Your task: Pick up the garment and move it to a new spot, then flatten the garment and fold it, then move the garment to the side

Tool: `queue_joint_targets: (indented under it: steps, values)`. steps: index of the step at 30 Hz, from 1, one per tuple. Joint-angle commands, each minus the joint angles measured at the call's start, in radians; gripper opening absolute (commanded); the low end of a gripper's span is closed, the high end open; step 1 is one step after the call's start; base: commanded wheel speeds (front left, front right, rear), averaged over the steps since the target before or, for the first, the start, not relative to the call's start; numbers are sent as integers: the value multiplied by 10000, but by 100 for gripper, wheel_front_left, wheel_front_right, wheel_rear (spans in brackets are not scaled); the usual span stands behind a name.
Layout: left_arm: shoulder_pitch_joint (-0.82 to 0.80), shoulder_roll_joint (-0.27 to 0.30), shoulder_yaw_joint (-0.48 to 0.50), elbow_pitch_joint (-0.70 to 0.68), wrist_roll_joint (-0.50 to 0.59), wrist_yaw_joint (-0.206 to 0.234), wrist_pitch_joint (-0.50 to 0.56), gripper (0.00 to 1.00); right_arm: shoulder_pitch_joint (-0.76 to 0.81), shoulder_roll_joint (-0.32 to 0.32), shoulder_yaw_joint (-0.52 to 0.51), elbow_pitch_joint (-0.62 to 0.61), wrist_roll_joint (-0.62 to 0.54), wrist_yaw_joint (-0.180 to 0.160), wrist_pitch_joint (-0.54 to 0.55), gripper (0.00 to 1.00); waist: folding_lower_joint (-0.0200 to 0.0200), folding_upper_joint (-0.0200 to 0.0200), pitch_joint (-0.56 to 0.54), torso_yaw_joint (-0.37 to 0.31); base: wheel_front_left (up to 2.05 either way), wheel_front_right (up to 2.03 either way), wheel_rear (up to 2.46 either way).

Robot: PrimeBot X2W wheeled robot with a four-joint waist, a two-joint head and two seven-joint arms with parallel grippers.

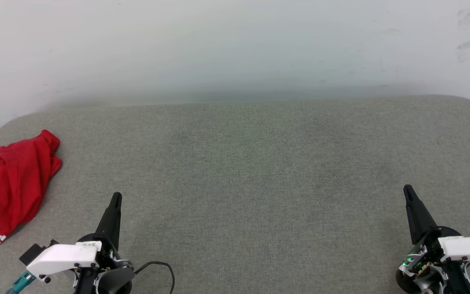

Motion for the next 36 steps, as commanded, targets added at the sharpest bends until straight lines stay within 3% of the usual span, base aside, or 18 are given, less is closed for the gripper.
queue_joint_targets:
  steps: [1, 25, 26, 36]
  values:
    - [-56, 1, 22, -2, 0, -45, 21, 0, -122, 27, -1, 9, -53, -3, 17, 0, 0, 0, 0, 0, 0, 0, 0]
    - [-56, 1, 22, -2, 0, -45, 20, 0, -122, 28, -1, 9, -49, -3, 13, 0, 0, 0, 0, 0, 0, 0, 0]
    - [0, 0, -3, 2, 0, 0, -2, 100, 1, 0, 0, 3, -1, 0, -3, 100, 0, 0, 0, 0, 0, 0, 0]
    - [255, -23, -126, 0, 698, 21, -376, 100, 389, 8, -112, 20, -436, -3, -379, 100, 0, 0, 12, -5, 0, 0, 0]
